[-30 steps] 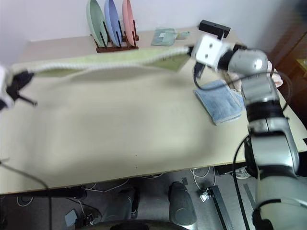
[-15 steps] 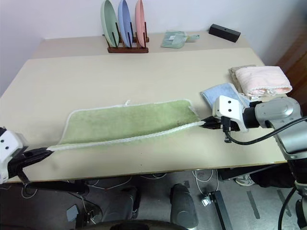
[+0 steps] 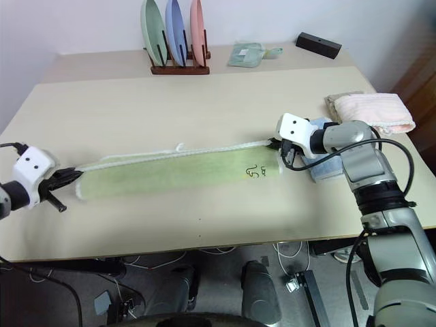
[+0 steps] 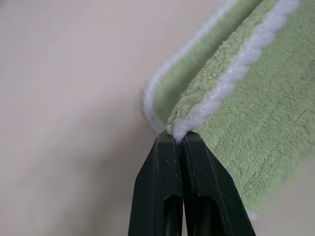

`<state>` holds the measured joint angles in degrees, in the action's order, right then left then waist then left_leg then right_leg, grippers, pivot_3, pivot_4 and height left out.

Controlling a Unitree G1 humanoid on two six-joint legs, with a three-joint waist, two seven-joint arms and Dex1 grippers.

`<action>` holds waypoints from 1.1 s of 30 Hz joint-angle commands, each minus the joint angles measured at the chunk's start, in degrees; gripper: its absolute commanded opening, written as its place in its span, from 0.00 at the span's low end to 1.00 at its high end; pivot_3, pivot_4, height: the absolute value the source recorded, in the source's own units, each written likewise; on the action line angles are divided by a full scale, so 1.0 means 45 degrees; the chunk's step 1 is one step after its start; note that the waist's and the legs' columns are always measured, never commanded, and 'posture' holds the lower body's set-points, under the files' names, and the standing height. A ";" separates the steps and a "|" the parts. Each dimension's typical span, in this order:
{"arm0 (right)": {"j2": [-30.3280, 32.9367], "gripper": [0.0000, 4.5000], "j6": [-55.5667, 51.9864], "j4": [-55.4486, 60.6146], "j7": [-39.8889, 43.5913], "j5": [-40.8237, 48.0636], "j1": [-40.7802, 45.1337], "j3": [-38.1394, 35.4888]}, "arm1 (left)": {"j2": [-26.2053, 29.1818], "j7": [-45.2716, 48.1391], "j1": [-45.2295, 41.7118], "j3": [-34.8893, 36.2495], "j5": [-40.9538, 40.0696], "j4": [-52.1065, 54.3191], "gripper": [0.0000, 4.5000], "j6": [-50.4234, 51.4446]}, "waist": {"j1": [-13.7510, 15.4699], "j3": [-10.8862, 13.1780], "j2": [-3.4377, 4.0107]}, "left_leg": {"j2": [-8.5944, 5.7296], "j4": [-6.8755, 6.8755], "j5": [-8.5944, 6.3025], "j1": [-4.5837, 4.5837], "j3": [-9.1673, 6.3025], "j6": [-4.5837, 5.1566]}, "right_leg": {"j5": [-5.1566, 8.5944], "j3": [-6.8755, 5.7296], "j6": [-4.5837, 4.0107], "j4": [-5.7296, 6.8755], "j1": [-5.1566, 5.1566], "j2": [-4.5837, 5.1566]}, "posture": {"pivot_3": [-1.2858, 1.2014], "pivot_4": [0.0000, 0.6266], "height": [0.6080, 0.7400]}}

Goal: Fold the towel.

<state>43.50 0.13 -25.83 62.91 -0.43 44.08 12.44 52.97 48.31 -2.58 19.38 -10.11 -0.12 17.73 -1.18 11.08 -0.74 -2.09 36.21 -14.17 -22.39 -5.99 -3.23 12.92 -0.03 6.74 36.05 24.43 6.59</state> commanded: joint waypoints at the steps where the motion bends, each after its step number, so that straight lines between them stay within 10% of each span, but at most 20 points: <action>1: -0.0423 0.02 0.0991 -0.1412 -0.0452 -0.0554 0.0803 0.0024 | 0.0075 -0.0343 -0.1182 -0.0719 0.0679 -0.1337 0.00 -0.0880 | -0.0001 0.0000 0.0000 | -0.0001 0.0001 0.0001 0.0000 -0.0002 -0.0001 | -0.0001 -0.0001 0.0001 0.0003 0.0001 -0.0001 | 0.52 0.24 1.00; 10: -0.1129 0.02 0.1713 -0.2877 -0.0836 -0.0863 0.1161 -0.0186 | -0.0297 -0.0260 -0.2234 -0.1570 0.0677 -0.2885 0.00 -0.1155 | -0.0075 0.0001 0.0002 | -0.0002 -0.0005 0.0004 0.0003 -0.0005 -0.0006 | -0.0005 0.0001 0.0007 0.0015 0.0003 -0.0002 | 0.52 0.24 1.00; 18: -0.0818 0.75 0.1524 -0.2342 -0.1940 -0.0911 0.1156 -0.0736 | -0.0646 -0.1399 -0.2523 -0.1109 0.0661 -0.3241 0.75 -0.1101 | -0.0253 0.0001 0.0002 | -0.0003 -0.0006 0.0005 0.0003 -0.0018 -0.0007 | -0.0005 0.0000 0.0008 0.0021 0.0003 -0.0002 | 0.52 0.24 1.00; 26: 0.0337 0.75 -0.1906 0.1599 -0.1834 0.1309 -0.0907 -0.2987 | -0.1846 -0.3077 -0.2339 0.0877 -0.0862 -0.1950 0.75 -0.0245 | -0.0214 -0.0005 -0.0008 | -0.0007 -0.0009 0.0006 -0.0006 -0.0031 -0.0010 | -0.0006 -0.0006 0.0012 0.0015 0.0003 0.0004 | 0.52 0.24 1.00; 30: 0.0263 0.99 -0.6817 0.6016 -0.1527 0.4873 -0.3704 -0.4817 | -0.2142 -0.3749 -0.1359 0.1424 -0.0789 -0.0928 0.77 -0.0435 | -0.0224 -0.0005 -0.0007 | -0.0005 -0.0005 0.0005 -0.0001 -0.0030 -0.0008 | -0.0006 -0.0004 0.0013 0.0018 -0.0003 0.0006 | 0.52 0.24 1.00; 33: -0.0296 0.99 -0.9570 0.8018 -0.2626 0.6572 -0.5110 -0.5737 | -0.2435 -0.4050 -0.1040 0.1575 -0.0919 -0.0054 0.77 -0.0448 | -0.0254 -0.0006 -0.0006 | -0.0003 0.0006 0.0004 0.0003 -0.0031 -0.0006 | -0.0006 -0.0003 0.0011 0.0024 -0.0007 0.0004 | 0.52 0.24 1.00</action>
<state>43.22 -36.02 3.94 53.92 23.42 21.61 -9.64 41.91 30.87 -7.37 24.42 -13.24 -4.78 16.85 -2.32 11.06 -0.77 -2.10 36.25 -14.15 -22.38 -6.12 -3.25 12.89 -0.04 6.79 36.16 24.40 6.61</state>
